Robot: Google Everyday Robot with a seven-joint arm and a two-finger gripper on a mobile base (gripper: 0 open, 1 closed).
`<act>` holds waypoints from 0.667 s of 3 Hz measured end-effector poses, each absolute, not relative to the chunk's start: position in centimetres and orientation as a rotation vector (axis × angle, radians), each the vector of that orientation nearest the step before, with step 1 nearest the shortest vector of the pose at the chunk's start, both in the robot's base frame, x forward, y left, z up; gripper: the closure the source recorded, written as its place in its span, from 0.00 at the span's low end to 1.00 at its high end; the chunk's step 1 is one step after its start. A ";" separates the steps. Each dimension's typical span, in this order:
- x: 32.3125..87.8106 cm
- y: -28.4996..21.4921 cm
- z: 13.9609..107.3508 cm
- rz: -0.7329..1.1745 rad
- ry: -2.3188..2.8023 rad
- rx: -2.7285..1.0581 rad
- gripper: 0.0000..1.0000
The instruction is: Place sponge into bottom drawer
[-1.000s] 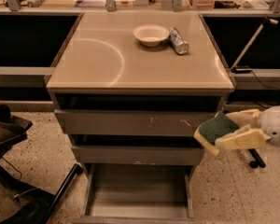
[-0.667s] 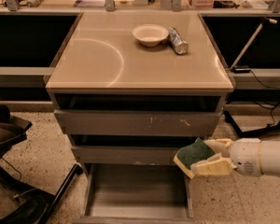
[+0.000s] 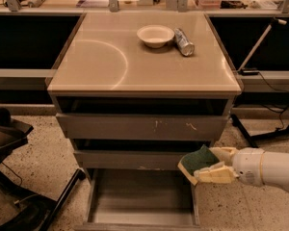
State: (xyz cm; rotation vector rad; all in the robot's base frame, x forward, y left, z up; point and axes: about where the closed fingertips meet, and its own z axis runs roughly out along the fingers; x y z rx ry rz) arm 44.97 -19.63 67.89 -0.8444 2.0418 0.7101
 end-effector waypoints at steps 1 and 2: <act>45.7 -17.4 61.3 0.669 2.038 -0.850 1.00; 46.8 -15.9 55.1 0.581 2.031 -0.876 1.00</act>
Offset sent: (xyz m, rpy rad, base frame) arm 0.1068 -0.0141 -0.1877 -0.2809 -0.2973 -0.3791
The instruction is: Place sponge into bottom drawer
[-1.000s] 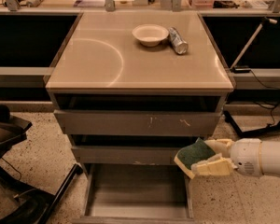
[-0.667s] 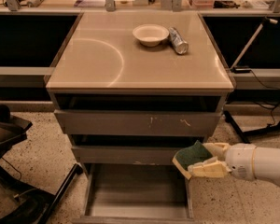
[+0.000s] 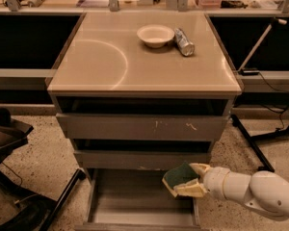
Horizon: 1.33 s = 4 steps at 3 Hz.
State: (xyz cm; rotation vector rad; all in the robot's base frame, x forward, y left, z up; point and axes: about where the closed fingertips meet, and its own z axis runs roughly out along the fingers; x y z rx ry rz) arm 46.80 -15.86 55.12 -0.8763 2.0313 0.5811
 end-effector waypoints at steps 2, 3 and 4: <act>48.6 -17.1 54.9 0.497 2.028 -0.818 1.00; 49.3 -17.6 50.6 0.473 2.064 -0.769 1.00; 50.3 -19.0 41.9 0.383 2.149 -0.719 1.00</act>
Offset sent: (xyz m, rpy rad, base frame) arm 0.0164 -0.0109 -0.0044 -0.0223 -0.0372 -0.0664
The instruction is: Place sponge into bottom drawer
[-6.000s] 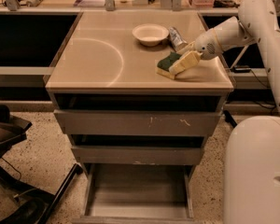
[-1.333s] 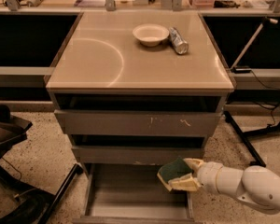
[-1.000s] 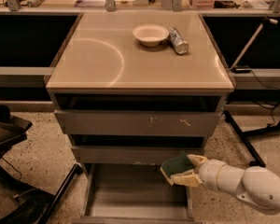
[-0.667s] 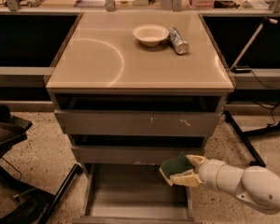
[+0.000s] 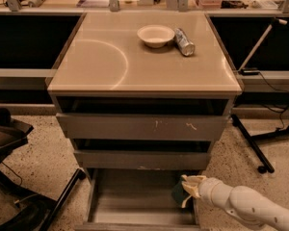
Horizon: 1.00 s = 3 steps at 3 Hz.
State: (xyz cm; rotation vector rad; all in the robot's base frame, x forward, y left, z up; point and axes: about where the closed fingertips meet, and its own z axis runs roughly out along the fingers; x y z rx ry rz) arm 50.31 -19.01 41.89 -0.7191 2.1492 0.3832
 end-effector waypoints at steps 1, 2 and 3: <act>52.3 -20.7 34.5 0.247 2.243 -0.692 1.00; 52.2 -20.6 34.5 0.264 2.238 -0.689 1.00; 51.8 -19.9 32.9 0.365 2.218 -0.652 1.00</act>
Offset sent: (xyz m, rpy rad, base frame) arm 0.0129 -0.0142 -0.0547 -0.0670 0.0361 -0.0629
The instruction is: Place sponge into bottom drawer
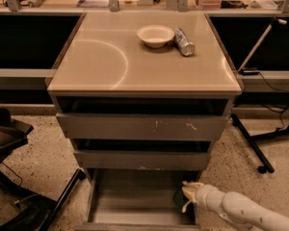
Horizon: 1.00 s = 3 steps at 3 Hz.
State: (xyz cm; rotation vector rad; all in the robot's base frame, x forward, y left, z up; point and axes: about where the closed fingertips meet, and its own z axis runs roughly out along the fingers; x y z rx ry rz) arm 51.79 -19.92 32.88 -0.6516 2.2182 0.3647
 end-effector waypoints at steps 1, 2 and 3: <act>51.0 -18.3 28.5 0.571 2.214 -0.581 1.00; 51.3 -18.3 24.6 0.794 2.217 -0.488 1.00; 51.2 -18.2 24.6 0.794 2.218 -0.488 1.00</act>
Offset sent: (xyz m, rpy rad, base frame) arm -0.0073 0.0152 -0.1300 0.4954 0.2622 0.0023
